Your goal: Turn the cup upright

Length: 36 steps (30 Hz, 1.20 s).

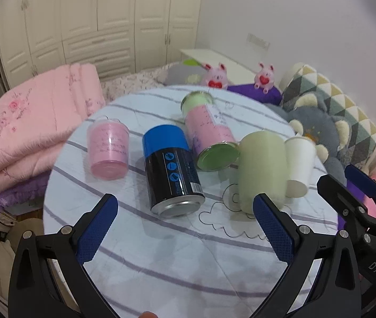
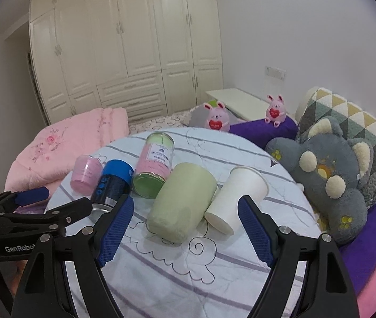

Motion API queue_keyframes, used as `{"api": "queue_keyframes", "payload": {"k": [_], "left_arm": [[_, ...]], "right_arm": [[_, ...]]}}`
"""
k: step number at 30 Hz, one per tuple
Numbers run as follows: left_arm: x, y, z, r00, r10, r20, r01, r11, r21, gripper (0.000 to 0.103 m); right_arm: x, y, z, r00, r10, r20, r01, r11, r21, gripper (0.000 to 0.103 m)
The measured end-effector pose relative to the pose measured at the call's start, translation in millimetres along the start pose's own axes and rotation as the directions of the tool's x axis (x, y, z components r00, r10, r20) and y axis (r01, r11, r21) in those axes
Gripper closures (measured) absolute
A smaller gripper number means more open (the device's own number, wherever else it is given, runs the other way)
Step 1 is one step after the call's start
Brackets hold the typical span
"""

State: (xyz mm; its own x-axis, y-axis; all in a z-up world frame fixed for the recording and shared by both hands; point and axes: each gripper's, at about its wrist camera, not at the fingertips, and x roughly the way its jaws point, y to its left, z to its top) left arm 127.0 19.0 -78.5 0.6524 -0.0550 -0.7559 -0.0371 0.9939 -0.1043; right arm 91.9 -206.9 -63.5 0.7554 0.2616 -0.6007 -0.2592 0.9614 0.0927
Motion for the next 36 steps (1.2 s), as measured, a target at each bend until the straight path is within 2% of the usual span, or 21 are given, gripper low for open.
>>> {"api": "queue_keyframes", "payload": {"k": [5,14,15,17,18,20,27,36], "left_arm": [[32.8,1.4,5.8,0.998,0.013,-0.065,-0.014,1.0,-0.009,0.0],[77.1,-1.2,5.6,0.983,0.061,-0.173,-0.062,0.998,0.003,0.0],[80.8,-1.7,5.0,0.981,0.061,-0.186,-0.062,0.998,0.005,0.002],[85.6,-1.8,3.5,0.979,0.043,-0.201,-0.044,0.999,0.0,0.012],[88.2,-0.7,3.7,0.976,0.034,-0.215,-0.036,0.999,-0.006,0.021],[90.8,2.0,2.6,0.974,0.04,-0.221,-0.045,0.999,-0.016,0.03],[83.0,8.2,-1.3,0.974,0.014,-0.224,-0.019,1.0,-0.021,0.031],[53.6,-0.9,-22.5,0.973,-0.012,-0.232,0.029,0.997,0.068,0.031]], "right_arm": [[24.0,-6.8,6.5,1.0,0.0,-0.031,0.001,1.0,0.016,0.021],[45.5,-13.9,12.9,0.999,0.015,-0.045,-0.013,0.999,0.037,0.021],[46.8,-13.8,12.9,0.999,0.016,-0.047,-0.015,0.999,0.038,0.021],[48.0,-13.7,11.5,0.999,0.013,-0.049,-0.011,0.999,0.04,0.021],[48.5,-14.2,11.0,0.998,0.015,-0.053,-0.012,0.999,0.042,0.021],[49.3,-15.7,11.4,0.998,0.012,-0.054,-0.01,0.999,0.045,0.021],[46.1,-12.7,8.9,0.998,0.004,-0.061,-0.002,0.999,0.039,0.021],[33.1,-5.5,3.4,0.998,-0.005,-0.064,0.006,1.0,0.017,0.021]]}}
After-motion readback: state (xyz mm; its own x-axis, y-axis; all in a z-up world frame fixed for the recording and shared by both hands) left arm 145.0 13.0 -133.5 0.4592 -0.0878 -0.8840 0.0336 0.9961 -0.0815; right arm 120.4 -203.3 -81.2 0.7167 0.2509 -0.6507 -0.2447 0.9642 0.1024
